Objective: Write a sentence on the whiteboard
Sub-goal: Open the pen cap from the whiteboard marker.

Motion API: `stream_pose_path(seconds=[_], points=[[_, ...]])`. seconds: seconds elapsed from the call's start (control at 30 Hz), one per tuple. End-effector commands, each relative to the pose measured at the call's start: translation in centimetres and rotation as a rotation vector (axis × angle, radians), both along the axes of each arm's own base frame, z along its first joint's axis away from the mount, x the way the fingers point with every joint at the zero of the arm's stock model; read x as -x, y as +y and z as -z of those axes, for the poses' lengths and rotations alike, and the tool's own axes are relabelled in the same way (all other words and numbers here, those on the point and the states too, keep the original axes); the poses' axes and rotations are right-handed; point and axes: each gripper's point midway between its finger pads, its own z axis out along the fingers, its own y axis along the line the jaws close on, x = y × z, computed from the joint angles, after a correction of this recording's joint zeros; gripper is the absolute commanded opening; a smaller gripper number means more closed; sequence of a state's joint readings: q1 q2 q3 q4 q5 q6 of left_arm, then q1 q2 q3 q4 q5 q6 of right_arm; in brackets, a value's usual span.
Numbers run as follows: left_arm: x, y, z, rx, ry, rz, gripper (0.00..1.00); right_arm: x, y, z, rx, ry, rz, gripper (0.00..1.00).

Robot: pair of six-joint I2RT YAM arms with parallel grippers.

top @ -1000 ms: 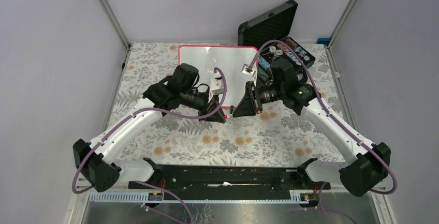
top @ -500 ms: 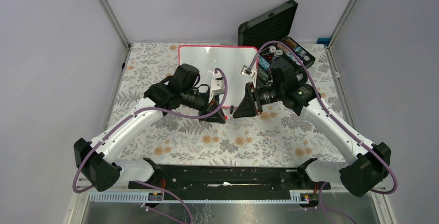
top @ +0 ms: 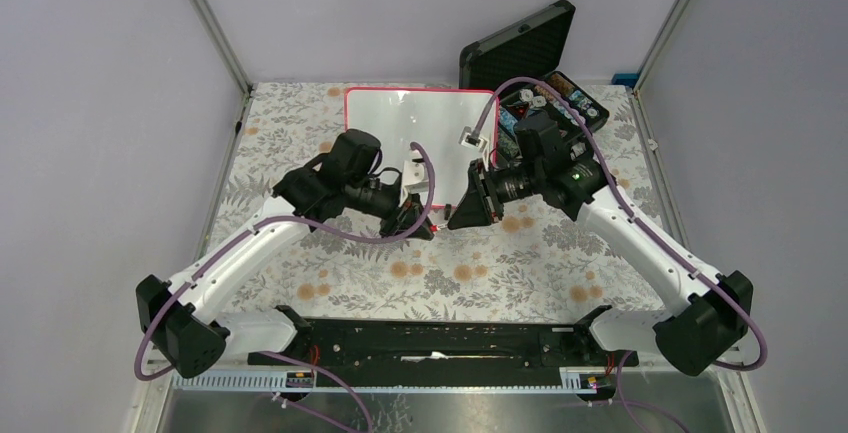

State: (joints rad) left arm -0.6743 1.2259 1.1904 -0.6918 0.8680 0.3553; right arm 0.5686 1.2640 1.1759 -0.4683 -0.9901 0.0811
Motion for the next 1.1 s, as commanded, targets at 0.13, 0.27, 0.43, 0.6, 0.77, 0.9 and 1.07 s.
stream_pose_path(seconds=[0.13,0.27,0.43,0.6,0.77,0.9,1.07], points=[[0.0,3.5,4.0,-0.171,-0.028,-0.068,0.00,0.1,-1.0,-1.8,0.004,-0.049,-0.005,0.00],[0.1,3.8,4.4,-0.179,-0.025,-0.071,0.00,-0.2,-1.2,-2.0,0.002,-0.054,0.006,0.00],[-0.1,3.3,3.4,-0.148,-0.021,-0.074,0.00,-0.1,-1.2,-1.5,0.011,-0.036,0.003,0.00],[-0.2,3.5,3.7,-0.158,-0.008,-0.086,0.00,-0.7,-1.5,-1.3,0.041,-0.072,0.024,0.00],[-1.5,5.3,3.4,-0.138,0.025,-0.176,0.00,-2.5,-2.9,0.9,0.185,-0.133,0.084,0.00],[-4.5,8.0,3.7,-0.158,-0.011,-0.338,0.00,-1.7,-3.0,1.5,0.183,-0.106,0.068,0.00],[-9.1,16.1,8.2,-0.363,-0.057,-0.596,0.00,-1.8,-3.2,2.2,0.198,-0.109,0.081,0.00]])
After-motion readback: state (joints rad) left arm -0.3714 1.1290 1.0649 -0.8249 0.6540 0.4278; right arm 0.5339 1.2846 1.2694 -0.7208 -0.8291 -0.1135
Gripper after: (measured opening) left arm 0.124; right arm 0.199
